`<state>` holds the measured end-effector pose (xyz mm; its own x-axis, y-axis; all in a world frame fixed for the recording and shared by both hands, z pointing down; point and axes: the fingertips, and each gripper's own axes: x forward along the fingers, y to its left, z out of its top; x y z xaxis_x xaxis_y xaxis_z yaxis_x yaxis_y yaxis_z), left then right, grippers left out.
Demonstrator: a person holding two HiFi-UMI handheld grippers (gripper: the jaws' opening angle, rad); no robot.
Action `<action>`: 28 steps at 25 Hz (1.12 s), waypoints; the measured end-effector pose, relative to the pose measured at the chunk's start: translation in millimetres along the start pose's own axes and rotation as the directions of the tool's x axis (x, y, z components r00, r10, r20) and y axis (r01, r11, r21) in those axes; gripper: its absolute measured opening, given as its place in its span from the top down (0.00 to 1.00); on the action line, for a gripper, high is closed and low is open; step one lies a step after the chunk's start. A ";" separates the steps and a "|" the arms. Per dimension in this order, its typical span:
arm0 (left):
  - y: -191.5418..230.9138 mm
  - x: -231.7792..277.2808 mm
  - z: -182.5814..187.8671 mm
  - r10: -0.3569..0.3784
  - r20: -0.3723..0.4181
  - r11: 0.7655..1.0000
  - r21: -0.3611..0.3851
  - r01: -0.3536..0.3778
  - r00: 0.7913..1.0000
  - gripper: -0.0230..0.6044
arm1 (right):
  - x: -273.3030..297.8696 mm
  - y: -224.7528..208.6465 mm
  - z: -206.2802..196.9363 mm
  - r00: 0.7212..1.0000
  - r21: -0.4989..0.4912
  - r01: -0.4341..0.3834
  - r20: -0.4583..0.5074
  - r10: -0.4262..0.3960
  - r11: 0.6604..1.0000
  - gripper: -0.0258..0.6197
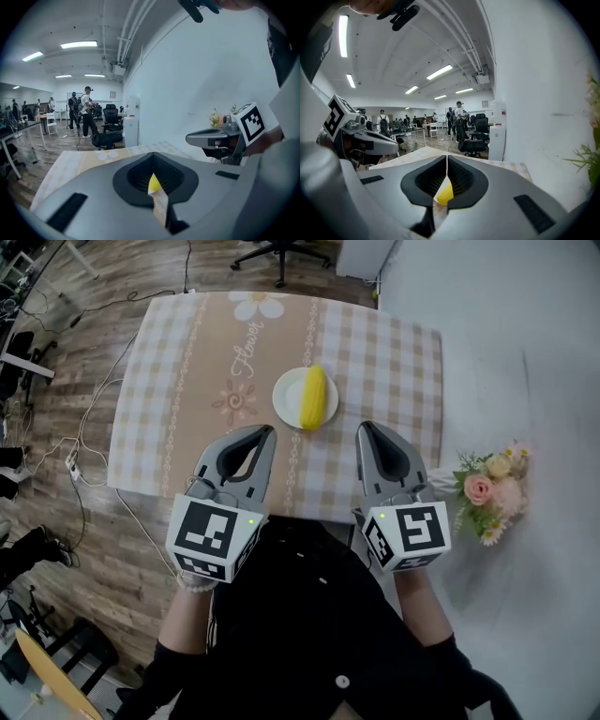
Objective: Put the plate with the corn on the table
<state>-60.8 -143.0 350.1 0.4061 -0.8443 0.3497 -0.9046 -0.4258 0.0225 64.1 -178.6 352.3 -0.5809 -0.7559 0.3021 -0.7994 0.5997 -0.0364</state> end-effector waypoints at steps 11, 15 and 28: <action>-8.5 -2.5 -3.5 -0.016 -0.025 0.999 0.044 0.017 1.000 0.94 | -10.3 2.8 1.2 1.000 -0.028 -0.011 -0.004 0.011 1.000 0.89; -7.4 -2.3 -3.2 -0.013 -0.026 0.999 0.044 0.014 1.000 0.94 | -9.6 4.0 3.2 1.000 -0.043 -0.020 -0.001 0.020 0.999 0.89; -2.4 -2.8 -4.0 -0.008 -0.025 0.999 0.035 0.009 1.000 0.94 | -5.4 9.1 5.4 1.000 -0.045 -0.026 0.002 0.027 0.999 0.89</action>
<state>-60.3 -138.4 352.8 0.4099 -0.8323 0.3732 -0.8958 -0.4444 -0.0074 59.1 -170.5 345.1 -0.6022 -0.7401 0.2994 -0.7760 0.6307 -0.0017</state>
